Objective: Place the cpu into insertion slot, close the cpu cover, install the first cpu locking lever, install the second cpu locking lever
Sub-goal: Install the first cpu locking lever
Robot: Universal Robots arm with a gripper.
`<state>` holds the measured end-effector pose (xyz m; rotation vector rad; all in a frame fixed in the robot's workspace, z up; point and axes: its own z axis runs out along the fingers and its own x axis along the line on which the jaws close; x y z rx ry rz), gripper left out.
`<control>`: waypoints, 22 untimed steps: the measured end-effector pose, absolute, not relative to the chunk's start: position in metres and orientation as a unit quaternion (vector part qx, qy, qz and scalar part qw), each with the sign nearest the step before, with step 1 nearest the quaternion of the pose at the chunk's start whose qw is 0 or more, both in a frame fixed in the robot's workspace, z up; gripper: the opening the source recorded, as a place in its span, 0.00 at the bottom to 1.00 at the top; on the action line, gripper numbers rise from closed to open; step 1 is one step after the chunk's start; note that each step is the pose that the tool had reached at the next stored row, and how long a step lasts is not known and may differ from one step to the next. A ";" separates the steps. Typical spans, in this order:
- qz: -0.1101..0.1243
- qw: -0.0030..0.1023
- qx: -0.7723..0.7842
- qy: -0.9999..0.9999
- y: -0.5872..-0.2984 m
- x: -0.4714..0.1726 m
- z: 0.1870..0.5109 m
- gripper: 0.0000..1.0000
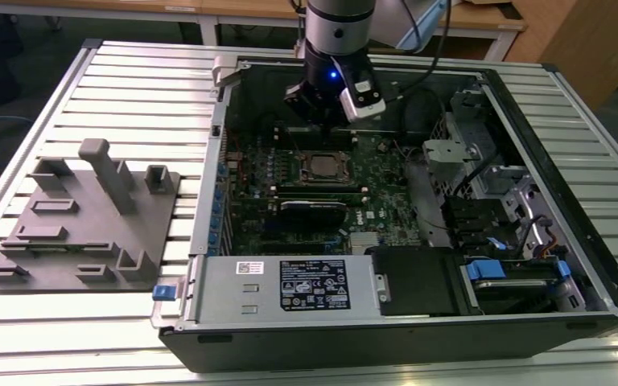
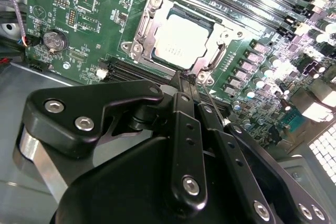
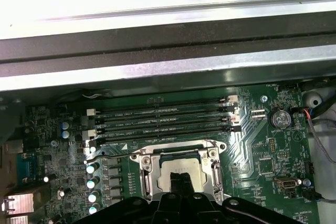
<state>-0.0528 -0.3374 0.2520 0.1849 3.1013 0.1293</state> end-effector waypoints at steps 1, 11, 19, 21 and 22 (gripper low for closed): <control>0.042 0.016 0.059 0.997 -0.337 -0.053 0.252 0.11; 0.042 0.016 0.059 0.997 -0.337 -0.055 0.252 0.11; 0.042 0.016 0.060 0.997 -0.337 -0.056 0.252 0.11; 0.042 0.016 0.059 0.997 -0.337 -0.056 0.252 0.11; 0.042 0.016 0.059 0.997 -0.337 -0.057 0.252 0.11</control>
